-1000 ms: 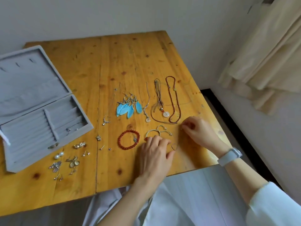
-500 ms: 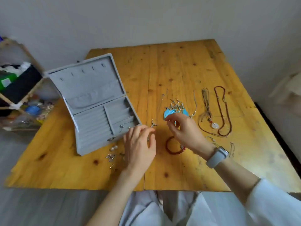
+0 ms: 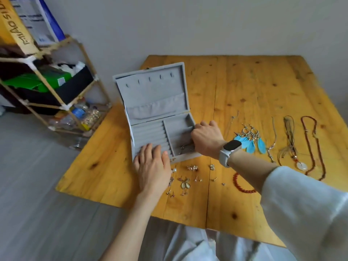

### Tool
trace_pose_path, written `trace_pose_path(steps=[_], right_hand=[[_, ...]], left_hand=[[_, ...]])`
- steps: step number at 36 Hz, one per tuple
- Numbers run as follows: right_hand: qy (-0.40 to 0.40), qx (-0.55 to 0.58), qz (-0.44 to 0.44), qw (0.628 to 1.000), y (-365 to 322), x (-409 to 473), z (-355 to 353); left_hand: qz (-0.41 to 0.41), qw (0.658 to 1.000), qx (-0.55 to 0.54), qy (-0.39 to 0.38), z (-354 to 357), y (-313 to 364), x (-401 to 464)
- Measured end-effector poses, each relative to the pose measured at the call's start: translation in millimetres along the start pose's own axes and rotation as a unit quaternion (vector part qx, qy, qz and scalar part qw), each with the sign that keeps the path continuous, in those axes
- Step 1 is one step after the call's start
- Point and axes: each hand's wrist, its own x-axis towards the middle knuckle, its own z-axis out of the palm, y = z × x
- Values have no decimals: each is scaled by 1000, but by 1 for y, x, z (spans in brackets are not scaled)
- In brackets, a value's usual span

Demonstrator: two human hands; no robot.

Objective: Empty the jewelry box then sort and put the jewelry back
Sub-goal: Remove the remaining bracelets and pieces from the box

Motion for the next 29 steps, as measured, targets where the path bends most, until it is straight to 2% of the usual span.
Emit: trace_pose_path(steps=[6, 11, 15, 22, 25, 29], right_hand=[[-18, -22, -10, 1000, 1, 2, 0], [-13, -92, -11, 996, -3, -1, 0], [-21, -79, 2, 997, -3, 1, -1], [-37, -63, -38, 997, 3, 6, -3], [-54, 23, -38, 998, 8, 5, -5], [-85, 280, 7, 956, 20, -2, -19]], left_hand=[[-11, 999, -12, -34, -3, -1, 1], [6, 999, -4, -52, -6, -3, -2], [19, 998, -5, -58, -8, -4, -3], [6, 998, -23, -62, -10, -4, -2], [2, 997, -45, -58, -9, -5, 0], [-10, 986, -166, -3, -11, -6, 2]])
